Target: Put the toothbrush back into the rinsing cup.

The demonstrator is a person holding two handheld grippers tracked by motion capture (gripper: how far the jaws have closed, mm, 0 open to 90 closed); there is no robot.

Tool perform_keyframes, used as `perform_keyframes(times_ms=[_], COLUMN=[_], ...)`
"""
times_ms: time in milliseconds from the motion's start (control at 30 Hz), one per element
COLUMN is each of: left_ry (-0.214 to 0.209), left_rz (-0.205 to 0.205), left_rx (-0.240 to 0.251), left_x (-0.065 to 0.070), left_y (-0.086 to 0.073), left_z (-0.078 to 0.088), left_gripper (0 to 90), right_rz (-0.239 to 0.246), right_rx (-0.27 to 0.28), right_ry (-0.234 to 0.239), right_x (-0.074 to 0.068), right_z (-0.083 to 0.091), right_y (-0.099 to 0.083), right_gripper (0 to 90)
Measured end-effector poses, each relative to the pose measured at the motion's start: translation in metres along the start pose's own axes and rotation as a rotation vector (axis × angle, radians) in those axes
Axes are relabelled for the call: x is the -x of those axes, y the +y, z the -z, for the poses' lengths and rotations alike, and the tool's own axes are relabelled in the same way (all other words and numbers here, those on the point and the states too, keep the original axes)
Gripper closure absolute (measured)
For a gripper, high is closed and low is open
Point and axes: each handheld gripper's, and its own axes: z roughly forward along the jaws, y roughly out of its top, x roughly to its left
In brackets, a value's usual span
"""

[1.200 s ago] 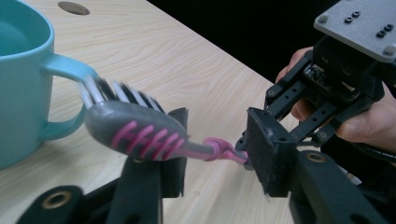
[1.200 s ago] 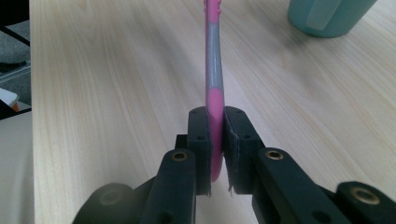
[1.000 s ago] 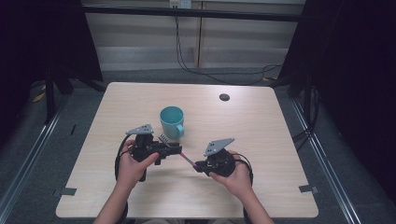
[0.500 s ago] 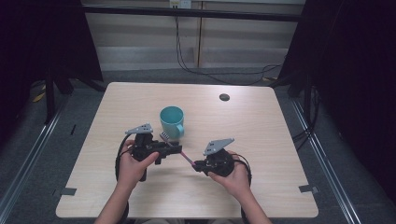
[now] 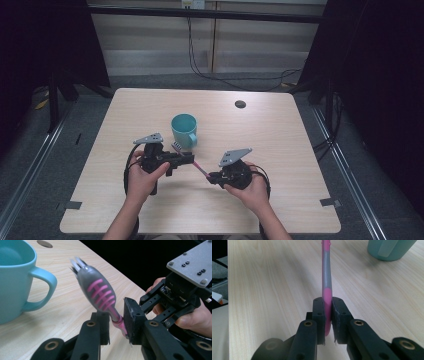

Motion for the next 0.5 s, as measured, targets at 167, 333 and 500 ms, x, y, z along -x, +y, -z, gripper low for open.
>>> perform_keyframes(times_ms=[167, 333, 500], left_ry=[-0.010, 0.002, 0.006], left_rz=[0.015, 0.007, 0.010], left_rx=[0.015, 0.012, 0.008], left_x=[0.0004, 0.0022, 0.0017], left_y=[0.0005, 0.0010, 0.0009], left_z=[-0.0001, -0.0016, -0.0018], left_gripper=[80.4, 81.1, 81.3], right_rz=[-0.006, -0.011, -0.015], right_rx=[0.003, -0.003, 0.000], right_ry=[0.005, 0.003, 0.008], right_x=[-0.0022, -0.0031, -0.0043], right_z=[-0.0035, -0.0056, -0.0079], right_y=[0.0000, -0.0003, -0.0011], right_gripper=[82.1, 82.0, 81.5])
